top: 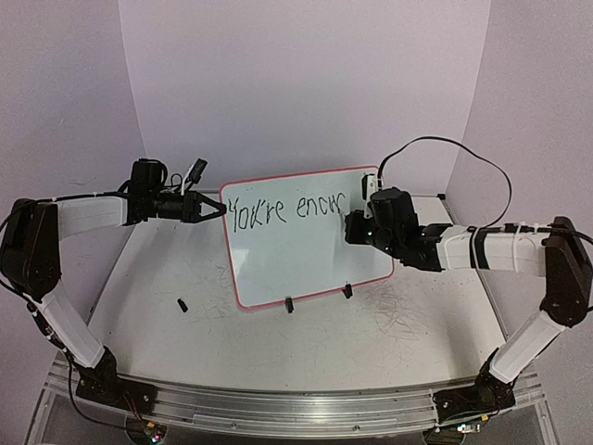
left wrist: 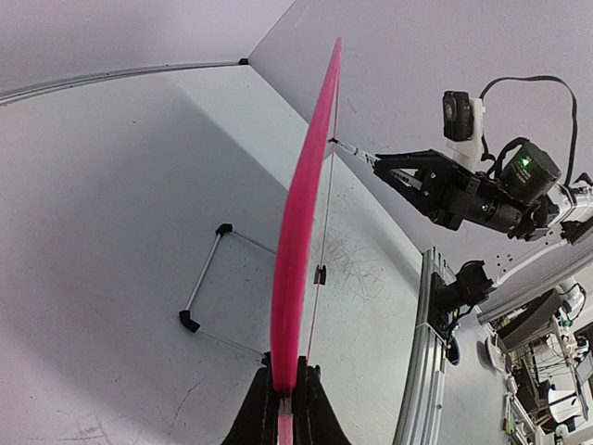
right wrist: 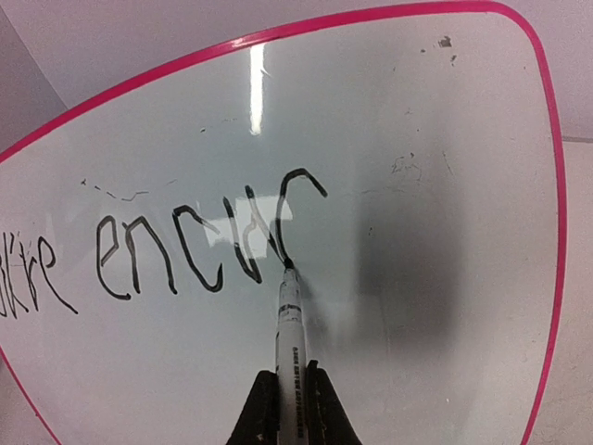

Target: Write a sentence on the whiteboard

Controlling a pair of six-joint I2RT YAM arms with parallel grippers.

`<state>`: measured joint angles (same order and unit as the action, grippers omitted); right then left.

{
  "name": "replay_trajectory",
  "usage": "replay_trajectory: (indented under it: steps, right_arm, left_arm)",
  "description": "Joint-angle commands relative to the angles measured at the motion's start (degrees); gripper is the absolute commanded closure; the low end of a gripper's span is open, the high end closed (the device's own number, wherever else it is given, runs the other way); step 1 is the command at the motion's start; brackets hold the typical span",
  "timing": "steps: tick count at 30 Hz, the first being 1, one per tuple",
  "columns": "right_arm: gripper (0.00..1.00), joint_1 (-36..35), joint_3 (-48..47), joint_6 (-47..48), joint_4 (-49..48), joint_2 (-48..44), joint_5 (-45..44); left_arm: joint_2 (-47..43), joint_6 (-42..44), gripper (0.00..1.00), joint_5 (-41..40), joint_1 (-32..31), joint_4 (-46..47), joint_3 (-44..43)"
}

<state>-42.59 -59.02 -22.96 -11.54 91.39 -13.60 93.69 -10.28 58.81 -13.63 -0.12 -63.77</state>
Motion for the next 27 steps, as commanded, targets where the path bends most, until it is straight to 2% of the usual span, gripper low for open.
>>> replay_trajectory:
  steps: [1,10,27]
  right_arm:
    - [1.0,0.1,1.5,-1.8,1.3,-1.7,-2.1]
    - [1.0,0.2,-2.7,0.0,1.3,-0.9,-5.5]
    - [1.0,0.8,-7.0,2.0,1.1,2.6,-5.2]
  left_arm:
    - [-0.8,1.6,1.0,0.6,-1.9,-1.4,-2.1]
    - [-1.1,1.7,1.0,0.6,-1.9,-1.4,-2.0]
    - [-1.1,1.8,1.0,0.7,-2.0,-1.5,-2.0]
